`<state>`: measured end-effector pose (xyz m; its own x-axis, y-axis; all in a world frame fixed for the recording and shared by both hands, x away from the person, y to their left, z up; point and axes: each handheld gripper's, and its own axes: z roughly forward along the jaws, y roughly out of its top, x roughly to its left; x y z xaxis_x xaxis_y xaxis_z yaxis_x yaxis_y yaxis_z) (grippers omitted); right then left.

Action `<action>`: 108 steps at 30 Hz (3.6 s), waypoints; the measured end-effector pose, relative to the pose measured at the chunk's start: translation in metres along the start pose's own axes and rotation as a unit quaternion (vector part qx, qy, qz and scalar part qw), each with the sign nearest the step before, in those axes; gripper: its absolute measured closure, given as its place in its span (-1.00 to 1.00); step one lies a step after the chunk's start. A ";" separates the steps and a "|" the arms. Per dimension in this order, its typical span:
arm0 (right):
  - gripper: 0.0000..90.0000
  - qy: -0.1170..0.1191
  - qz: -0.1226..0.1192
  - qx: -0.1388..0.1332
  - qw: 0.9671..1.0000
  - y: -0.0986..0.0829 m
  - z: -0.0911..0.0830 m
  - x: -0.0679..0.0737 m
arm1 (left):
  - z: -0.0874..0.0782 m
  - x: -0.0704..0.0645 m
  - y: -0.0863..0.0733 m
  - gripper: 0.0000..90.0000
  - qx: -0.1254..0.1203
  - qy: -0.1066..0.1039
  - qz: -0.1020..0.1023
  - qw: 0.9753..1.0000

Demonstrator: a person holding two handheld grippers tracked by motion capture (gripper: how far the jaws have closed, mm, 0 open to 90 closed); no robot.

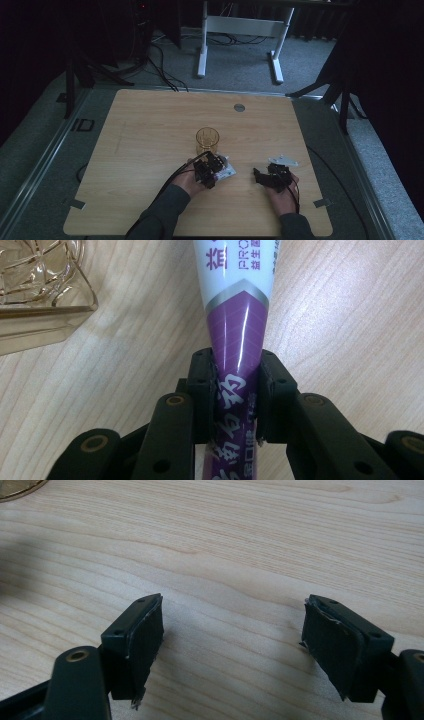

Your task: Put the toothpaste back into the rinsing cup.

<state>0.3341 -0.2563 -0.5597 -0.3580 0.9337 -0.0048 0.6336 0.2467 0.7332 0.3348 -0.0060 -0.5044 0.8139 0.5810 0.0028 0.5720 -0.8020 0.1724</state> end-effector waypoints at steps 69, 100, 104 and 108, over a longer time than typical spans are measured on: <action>-0.46 0.000 0.000 0.000 1.000 0.000 0.000 0.000 | -0.107 -0.004 -0.024 0.61 -0.242 0.005 -0.031 0.970; -0.46 0.000 0.001 0.000 1.000 0.000 0.000 0.000 | -0.125 0.009 -0.026 0.61 -0.334 0.021 -0.035 0.942; -0.46 0.000 0.000 0.000 1.000 0.000 0.000 0.000 | -0.125 0.013 -0.026 0.61 -0.351 0.024 -0.049 0.935; -0.46 0.000 0.000 0.000 1.000 0.000 0.000 0.000 | -0.125 0.016 -0.025 0.61 -0.358 0.023 -0.054 0.932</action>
<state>0.3342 -0.2563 -0.5596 -0.3584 0.9336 -0.0053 0.6332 0.2472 0.7335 0.3205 0.0407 -0.3855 0.7411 0.6713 -0.0131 0.4219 -0.4505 0.7868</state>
